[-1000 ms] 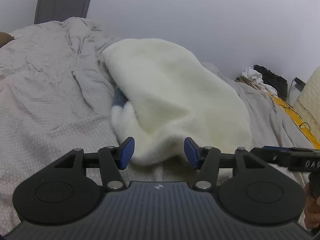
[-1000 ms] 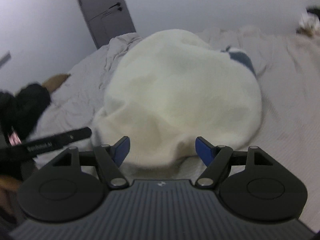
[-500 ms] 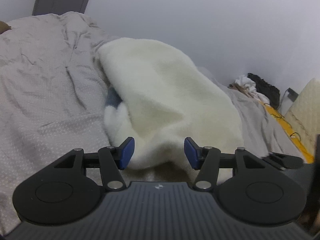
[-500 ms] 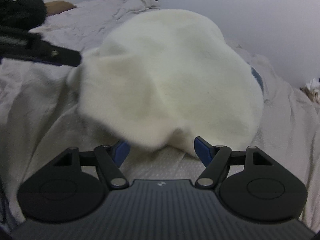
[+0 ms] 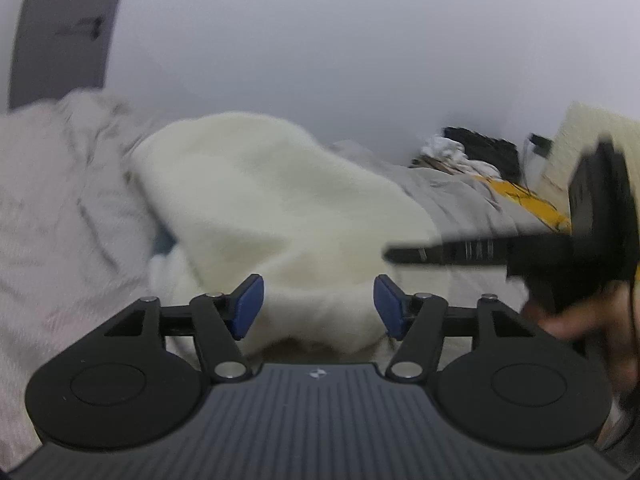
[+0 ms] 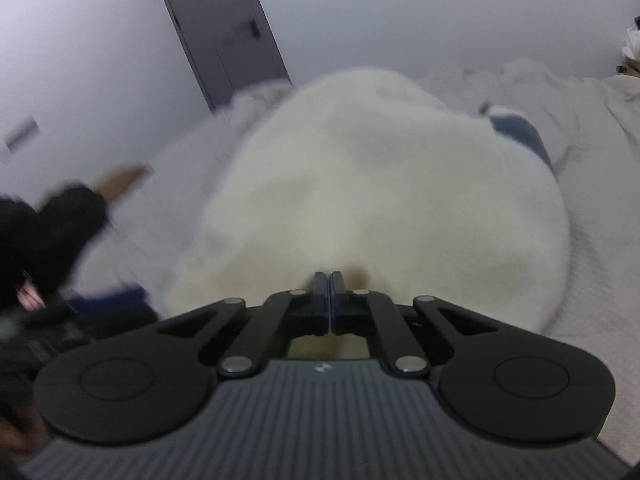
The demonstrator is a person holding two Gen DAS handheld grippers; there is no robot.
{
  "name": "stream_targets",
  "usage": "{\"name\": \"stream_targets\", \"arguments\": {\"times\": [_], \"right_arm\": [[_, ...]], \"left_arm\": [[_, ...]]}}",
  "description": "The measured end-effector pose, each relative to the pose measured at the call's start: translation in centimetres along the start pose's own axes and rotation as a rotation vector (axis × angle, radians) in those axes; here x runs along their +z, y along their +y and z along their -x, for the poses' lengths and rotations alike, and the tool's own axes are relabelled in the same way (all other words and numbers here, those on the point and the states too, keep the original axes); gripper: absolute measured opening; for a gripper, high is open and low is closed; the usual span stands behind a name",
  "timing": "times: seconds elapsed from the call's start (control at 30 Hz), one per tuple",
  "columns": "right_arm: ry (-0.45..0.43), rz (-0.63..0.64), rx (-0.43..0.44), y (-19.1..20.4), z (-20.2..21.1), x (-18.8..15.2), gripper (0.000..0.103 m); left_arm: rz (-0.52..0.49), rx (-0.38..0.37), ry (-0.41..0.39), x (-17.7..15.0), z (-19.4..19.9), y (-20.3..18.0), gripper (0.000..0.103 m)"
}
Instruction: Fold large clothes
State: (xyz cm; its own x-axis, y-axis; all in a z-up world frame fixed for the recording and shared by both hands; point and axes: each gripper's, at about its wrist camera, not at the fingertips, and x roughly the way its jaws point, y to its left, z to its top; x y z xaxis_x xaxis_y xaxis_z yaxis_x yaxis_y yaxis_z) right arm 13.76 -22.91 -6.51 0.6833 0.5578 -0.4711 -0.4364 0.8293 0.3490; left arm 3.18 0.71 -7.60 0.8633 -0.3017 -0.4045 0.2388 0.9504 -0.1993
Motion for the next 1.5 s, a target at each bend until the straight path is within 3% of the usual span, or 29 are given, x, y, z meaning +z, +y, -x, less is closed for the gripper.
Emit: {"name": "stream_targets", "arguments": {"times": [0.07,0.17,0.23,0.37,0.53,0.67,0.73,0.87,0.93,0.97,1.0,1.07,1.3,1.5], "right_arm": [[-0.039,-0.011,0.044,0.3,1.0,0.7,0.003],[-0.06,0.009,0.031,0.8,1.9,1.2,0.003],[-0.055,-0.016,0.026,0.5,2.0,1.2,0.003],[-0.032,-0.069,0.007,-0.5,2.4,0.7,0.003],[-0.016,-0.093,-0.022,-1.2,2.6,0.7,0.006],[-0.009,-0.07,-0.044,-1.0,2.7,0.7,0.007],[-0.001,-0.076,-0.048,-1.1,2.6,0.7,0.007],[0.027,-0.055,-0.06,-1.0,2.9,0.4,0.008],[0.051,-0.016,-0.043,-0.3,3.1,0.0,0.01],[0.068,0.011,-0.032,0.1,3.2,-0.3,0.017],[0.085,0.043,-0.022,0.5,3.3,-0.5,0.036],[0.099,0.113,-0.014,1.7,3.7,-1.2,0.063],[0.192,0.465,-0.051,6.1,3.5,-4.0,0.062],[0.239,0.72,-0.212,8.2,1.1,-6.6,0.062]], "left_arm": [[-0.06,-0.007,-0.006,-0.4,-0.1,-1.4,0.071],[-0.159,0.013,0.007,-1.1,-1.0,-3.4,0.071],[-0.255,0.052,0.024,-1.9,-1.8,-5.0,0.071],[-0.434,0.061,0.043,-3.8,-2.5,-7.6,0.071],[-0.55,0.2,0.058,-5.2,-3.5,-9.1,0.071],[-0.527,0.327,0.052,-5.0,-3.7,-8.3,0.06],[-0.523,0.355,0.079,-4.9,-3.7,-7.7,0.058],[-0.393,0.329,0.11,-3.6,-3.5,-5.8,0.045],[-0.326,0.304,0.134,-3.2,-3.9,-5.1,0.043],[-0.303,0.297,0.141,-3.0,-4.0,-4.7,0.043],[-0.288,0.291,0.145,-2.7,-4.2,-4.3,0.043],[-0.257,0.279,0.152,-2.5,-4.2,-3.8,0.043],[-0.105,0.248,0.186,-2.1,-4.7,-0.7,0.039],[0.042,0.217,0.218,-1.6,-5.7,1.9,0.036]]}}
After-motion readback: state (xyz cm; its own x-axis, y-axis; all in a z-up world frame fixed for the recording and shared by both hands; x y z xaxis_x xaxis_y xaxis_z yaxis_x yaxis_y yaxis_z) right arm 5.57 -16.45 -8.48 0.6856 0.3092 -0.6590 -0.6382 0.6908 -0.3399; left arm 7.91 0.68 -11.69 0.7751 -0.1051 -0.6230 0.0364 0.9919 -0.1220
